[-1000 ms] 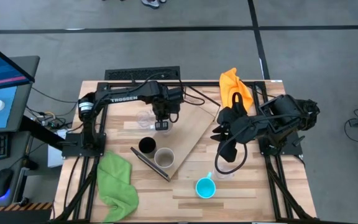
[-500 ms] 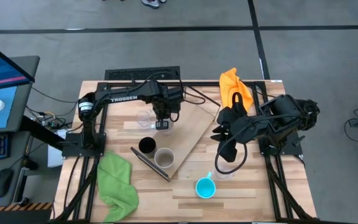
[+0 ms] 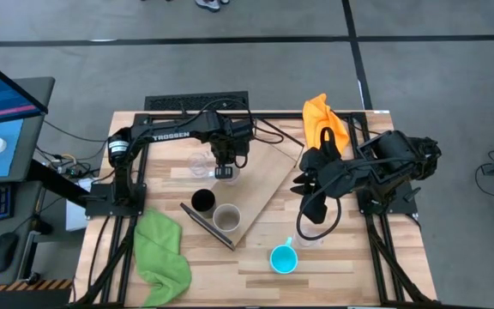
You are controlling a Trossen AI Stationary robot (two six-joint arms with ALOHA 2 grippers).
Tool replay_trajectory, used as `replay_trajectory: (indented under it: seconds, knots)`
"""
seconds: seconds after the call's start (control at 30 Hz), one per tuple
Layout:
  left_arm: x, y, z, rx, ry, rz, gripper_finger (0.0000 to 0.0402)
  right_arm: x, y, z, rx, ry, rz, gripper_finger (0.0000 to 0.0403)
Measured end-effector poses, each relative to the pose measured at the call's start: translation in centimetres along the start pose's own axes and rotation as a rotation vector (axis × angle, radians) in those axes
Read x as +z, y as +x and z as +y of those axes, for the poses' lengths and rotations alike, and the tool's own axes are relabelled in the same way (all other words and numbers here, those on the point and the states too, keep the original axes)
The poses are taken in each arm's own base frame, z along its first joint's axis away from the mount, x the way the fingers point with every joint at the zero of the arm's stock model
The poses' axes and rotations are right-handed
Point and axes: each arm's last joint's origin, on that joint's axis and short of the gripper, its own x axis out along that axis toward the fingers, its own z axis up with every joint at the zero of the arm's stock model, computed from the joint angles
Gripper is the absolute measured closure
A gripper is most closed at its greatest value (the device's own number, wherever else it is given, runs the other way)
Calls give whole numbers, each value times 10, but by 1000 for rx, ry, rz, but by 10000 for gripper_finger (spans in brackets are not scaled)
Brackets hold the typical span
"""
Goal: Stack small to large cups/mugs on shelf
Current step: Put the gray cup on the shelf aligned with the black cup
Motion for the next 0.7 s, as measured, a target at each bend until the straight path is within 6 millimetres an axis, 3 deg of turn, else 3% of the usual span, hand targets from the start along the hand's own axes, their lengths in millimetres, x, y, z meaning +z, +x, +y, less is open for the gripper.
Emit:
replay_trajectory:
  seconds: [0.7]
  knots:
    - [3,11,1,-16,-14,27,388,0,0,0,2,16,-2,272]
